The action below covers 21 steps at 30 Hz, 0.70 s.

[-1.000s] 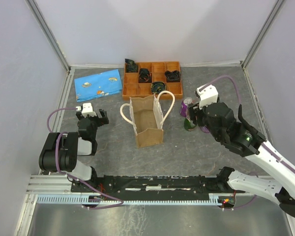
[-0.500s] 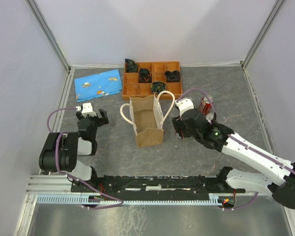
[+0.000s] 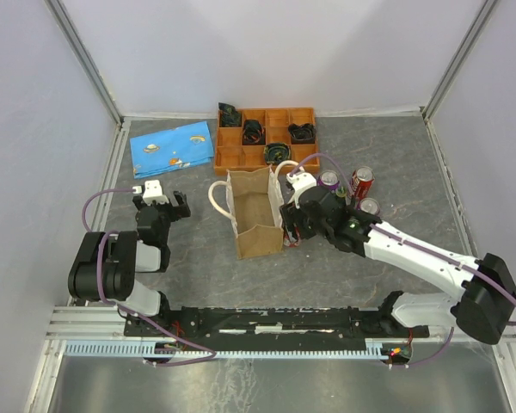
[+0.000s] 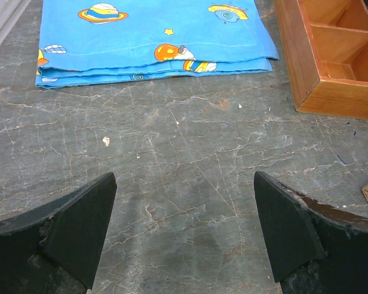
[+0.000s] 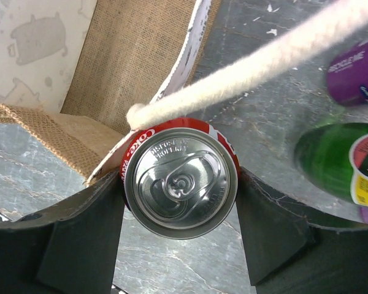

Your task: Take the beverage out of the canvas bag

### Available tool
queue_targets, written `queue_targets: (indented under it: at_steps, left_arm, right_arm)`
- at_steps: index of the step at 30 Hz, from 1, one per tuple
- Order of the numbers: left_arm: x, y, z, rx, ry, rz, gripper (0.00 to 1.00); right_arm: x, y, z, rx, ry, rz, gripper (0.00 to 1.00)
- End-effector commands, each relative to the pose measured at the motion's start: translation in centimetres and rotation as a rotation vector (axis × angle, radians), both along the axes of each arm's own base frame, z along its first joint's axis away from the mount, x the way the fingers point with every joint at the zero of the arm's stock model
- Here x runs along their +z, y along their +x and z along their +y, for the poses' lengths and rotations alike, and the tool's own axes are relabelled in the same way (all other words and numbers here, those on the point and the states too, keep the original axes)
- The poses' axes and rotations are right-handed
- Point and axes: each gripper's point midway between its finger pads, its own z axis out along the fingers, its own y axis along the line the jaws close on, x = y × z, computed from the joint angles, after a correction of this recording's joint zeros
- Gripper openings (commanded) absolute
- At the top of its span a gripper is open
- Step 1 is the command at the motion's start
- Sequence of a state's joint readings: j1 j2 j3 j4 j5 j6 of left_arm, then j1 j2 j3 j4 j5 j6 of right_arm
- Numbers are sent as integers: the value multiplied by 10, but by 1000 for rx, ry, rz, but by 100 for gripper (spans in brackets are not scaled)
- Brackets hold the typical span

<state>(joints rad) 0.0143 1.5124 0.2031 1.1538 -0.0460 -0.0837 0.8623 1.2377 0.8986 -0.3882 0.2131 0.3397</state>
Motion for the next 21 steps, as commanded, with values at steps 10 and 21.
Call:
queue_targets:
  at_steps: [10,21]
  left_arm:
    - [16,10,1,-7,45,-54,99]
    - [16,10,1,-6,45,-54,99]
  right_arm:
    - [43,28,51,49,175,-96,0]
    - [41,51,13,-57,8,-213,0]
